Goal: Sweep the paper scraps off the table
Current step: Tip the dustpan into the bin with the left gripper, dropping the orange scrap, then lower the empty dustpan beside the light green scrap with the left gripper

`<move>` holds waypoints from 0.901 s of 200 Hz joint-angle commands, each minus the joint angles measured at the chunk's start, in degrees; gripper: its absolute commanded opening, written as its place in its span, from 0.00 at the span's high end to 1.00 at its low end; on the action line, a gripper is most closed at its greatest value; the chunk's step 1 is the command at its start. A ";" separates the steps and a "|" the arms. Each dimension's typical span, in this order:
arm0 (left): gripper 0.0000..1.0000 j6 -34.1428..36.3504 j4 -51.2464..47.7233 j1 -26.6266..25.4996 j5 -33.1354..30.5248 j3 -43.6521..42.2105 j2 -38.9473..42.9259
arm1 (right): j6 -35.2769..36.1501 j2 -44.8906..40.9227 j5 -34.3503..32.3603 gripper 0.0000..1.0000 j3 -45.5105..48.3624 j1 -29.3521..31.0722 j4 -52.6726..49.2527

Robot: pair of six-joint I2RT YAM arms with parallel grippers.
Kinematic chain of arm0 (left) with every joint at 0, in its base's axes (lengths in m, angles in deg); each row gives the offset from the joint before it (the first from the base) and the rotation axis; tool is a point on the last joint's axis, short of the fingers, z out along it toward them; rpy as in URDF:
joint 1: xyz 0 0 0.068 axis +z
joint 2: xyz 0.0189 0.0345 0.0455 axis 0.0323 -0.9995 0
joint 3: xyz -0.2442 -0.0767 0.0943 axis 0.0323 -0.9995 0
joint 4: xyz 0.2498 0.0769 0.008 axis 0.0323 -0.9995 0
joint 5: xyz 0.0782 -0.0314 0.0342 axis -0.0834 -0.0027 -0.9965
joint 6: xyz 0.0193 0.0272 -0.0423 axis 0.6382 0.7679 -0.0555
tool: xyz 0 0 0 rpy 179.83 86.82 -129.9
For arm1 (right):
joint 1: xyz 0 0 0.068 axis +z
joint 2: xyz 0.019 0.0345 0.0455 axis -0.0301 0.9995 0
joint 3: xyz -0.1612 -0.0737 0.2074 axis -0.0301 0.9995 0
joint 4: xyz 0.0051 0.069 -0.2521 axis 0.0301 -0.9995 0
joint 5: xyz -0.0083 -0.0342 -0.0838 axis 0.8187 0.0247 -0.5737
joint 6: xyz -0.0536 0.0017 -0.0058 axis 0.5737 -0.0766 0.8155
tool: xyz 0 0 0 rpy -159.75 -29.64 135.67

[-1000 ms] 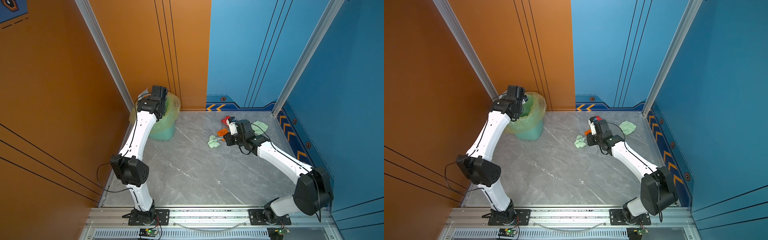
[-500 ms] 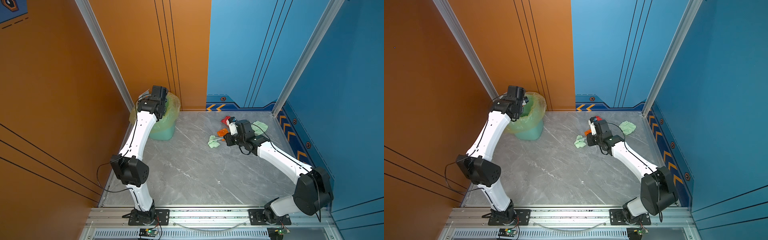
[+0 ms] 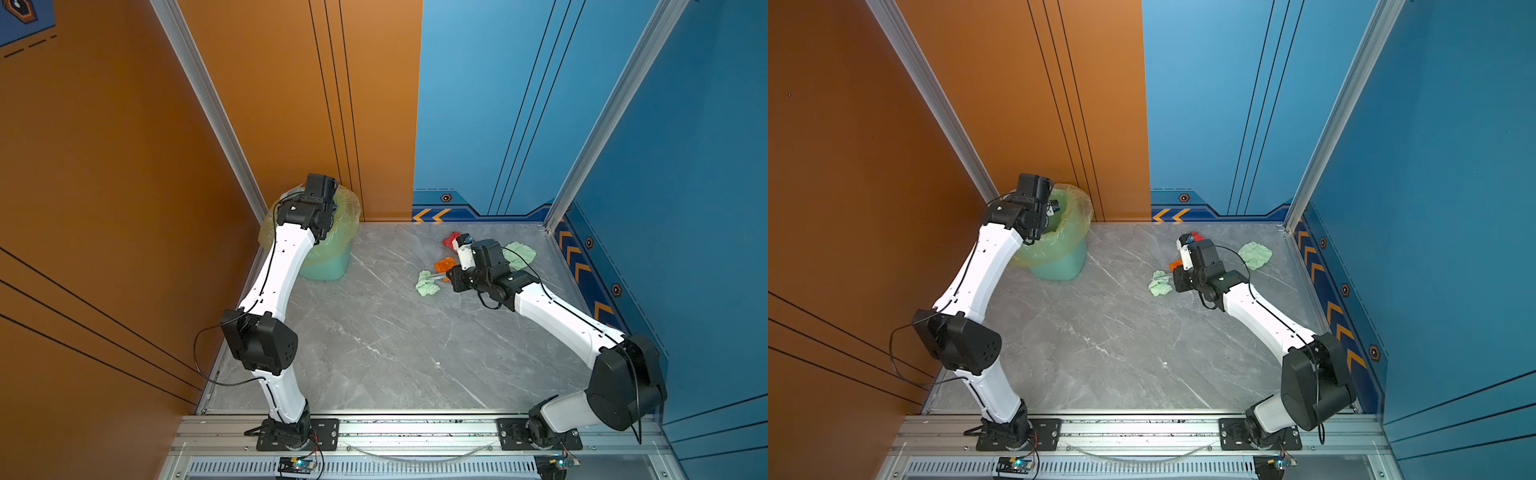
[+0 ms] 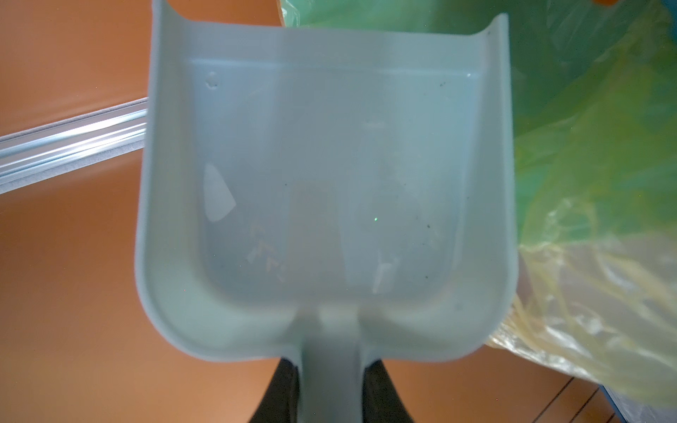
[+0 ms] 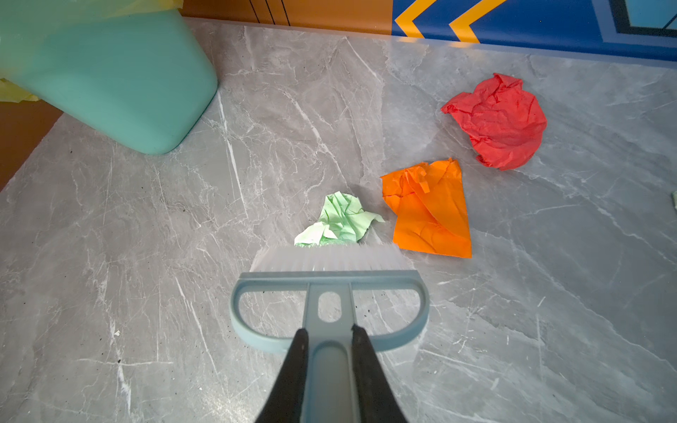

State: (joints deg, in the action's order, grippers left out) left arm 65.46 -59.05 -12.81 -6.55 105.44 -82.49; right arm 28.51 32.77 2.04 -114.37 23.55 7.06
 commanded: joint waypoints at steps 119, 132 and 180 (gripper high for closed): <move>0.92 -9.91 0.66 1.52 10.23 6.77 2.50 | -0.53 -1.16 0.95 1.00 0.47 -0.40 0.88; 0.92 -12.33 0.44 1.63 14.64 6.81 3.82 | -0.55 -1.13 1.07 1.00 0.45 -0.37 0.81; 0.91 -24.94 0.47 2.87 31.34 5.49 9.92 | -0.38 -1.06 1.12 1.00 -0.61 -0.40 -0.01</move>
State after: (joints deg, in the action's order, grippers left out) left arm 49.48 -58.92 -11.00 13.40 110.51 -77.40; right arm 28.51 32.77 2.39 -114.35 23.38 7.04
